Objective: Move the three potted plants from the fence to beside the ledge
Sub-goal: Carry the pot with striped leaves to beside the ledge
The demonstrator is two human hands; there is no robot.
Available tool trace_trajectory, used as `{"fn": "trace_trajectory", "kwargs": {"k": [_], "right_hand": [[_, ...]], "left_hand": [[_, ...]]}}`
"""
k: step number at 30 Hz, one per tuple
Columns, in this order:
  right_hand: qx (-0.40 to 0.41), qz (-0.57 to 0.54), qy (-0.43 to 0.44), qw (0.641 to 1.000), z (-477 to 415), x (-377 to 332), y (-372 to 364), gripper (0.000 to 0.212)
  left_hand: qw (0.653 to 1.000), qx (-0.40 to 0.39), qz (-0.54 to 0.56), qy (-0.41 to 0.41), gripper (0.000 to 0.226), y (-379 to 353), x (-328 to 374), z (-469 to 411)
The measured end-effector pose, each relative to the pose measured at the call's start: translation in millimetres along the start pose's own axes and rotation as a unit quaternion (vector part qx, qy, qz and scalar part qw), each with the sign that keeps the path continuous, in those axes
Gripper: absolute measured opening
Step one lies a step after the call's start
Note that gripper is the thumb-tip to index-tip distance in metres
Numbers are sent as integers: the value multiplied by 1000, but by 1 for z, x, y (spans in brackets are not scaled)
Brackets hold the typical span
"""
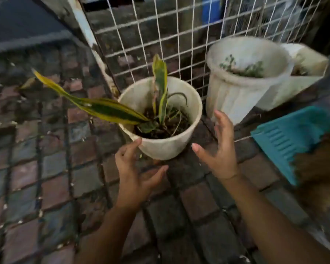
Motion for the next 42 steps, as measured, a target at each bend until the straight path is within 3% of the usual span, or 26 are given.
{"fn": "trace_trajectory", "kwargs": {"k": [3, 10, 12, 16, 23, 31, 36, 42], "right_hand": [[6, -75, -38, 996, 18, 29, -17, 90], [-19, -196, -92, 976, 13, 52, -49, 105], [-53, -218, -102, 969, 2, 55, -58, 113], [-144, -220, -99, 960, -9, 54, -81, 150], [-124, -195, -72, 970, -12, 63, -93, 122], [-96, -185, -102, 973, -10, 77, -92, 128], [-144, -166, -100, 970, -4, 69, -98, 141], [-124, -209, -110, 964, 4, 54, -97, 127]], "left_hand": [[1000, 6, -7, 15, 96, -3, -23, 3], [990, 80, 102, 56, 112, 4, -48, -17], [990, 53, 118, 64, 118, -1, -54, -22], [988, -20, 135, 68, 133, -17, -57, -31], [991, 27, 113, 63, 150, -28, -54, -36], [990, 19, 124, 64, 136, -4, -62, -48], [992, -4, 113, 51, 142, -7, -54, -51], [995, -20, 91, 31, 153, -13, -50, -63]]}}
Point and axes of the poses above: each hand's wrist, its own z-axis away from the middle knuckle, its own y-axis out of the back of the hand, x = y × z, the point moved 9 cm from there along -z, towards the middle knuckle, and after that the axes turned 11 degrees about z, right-handed, at the moved point
